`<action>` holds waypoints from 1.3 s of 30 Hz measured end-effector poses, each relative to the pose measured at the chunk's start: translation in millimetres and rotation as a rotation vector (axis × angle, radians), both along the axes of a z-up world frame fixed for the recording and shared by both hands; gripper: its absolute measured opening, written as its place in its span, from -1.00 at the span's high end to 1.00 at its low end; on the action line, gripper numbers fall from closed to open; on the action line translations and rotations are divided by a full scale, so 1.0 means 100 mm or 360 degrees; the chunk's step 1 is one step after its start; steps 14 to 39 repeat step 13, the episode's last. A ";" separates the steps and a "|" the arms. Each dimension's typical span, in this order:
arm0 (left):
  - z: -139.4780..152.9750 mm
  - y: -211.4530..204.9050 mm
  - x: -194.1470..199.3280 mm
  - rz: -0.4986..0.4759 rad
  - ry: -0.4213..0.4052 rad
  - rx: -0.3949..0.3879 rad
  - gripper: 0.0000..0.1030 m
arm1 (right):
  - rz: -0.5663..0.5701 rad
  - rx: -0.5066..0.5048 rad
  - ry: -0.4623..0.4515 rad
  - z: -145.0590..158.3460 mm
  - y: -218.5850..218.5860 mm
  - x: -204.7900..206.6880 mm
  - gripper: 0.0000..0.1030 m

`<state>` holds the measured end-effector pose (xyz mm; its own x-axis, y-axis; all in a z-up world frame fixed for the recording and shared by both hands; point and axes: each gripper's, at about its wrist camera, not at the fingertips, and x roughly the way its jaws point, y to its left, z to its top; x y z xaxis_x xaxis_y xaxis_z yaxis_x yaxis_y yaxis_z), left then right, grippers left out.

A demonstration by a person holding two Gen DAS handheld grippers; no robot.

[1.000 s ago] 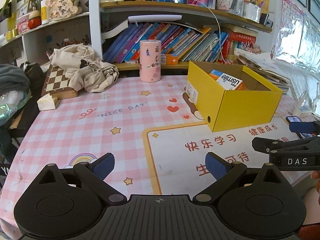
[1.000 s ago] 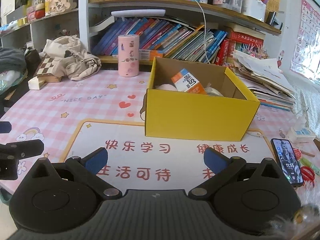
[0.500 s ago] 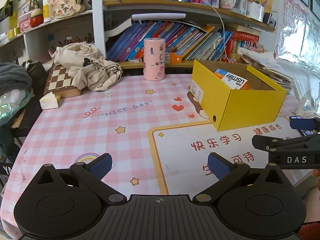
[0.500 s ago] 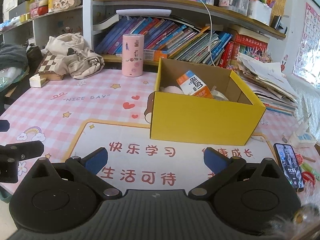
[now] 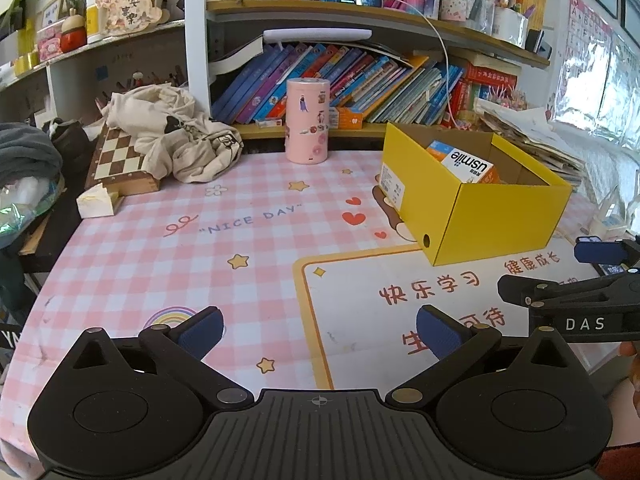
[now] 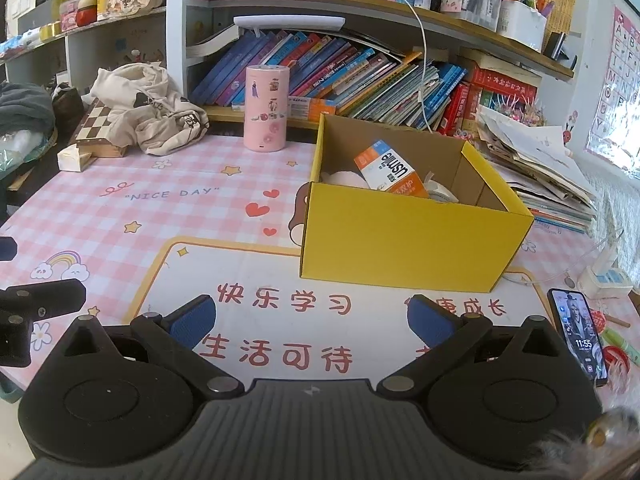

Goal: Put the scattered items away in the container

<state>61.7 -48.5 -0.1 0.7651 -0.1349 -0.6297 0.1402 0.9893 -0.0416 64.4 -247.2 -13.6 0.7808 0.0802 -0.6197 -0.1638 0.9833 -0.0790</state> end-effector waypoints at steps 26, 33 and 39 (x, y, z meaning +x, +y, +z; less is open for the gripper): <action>0.00 -0.08 -0.01 -0.0078 -0.0021 -0.0039 -1.00 | 0.0018 -0.0010 0.0029 -0.04 0.00 0.03 -1.00; 0.00 -0.08 -0.01 -0.0078 -0.0021 -0.0039 -1.00 | 0.0018 -0.0010 0.0029 -0.04 0.00 0.03 -1.00; 0.00 -0.08 -0.01 -0.0078 -0.0021 -0.0039 -1.00 | 0.0018 -0.0010 0.0029 -0.04 0.00 0.03 -1.00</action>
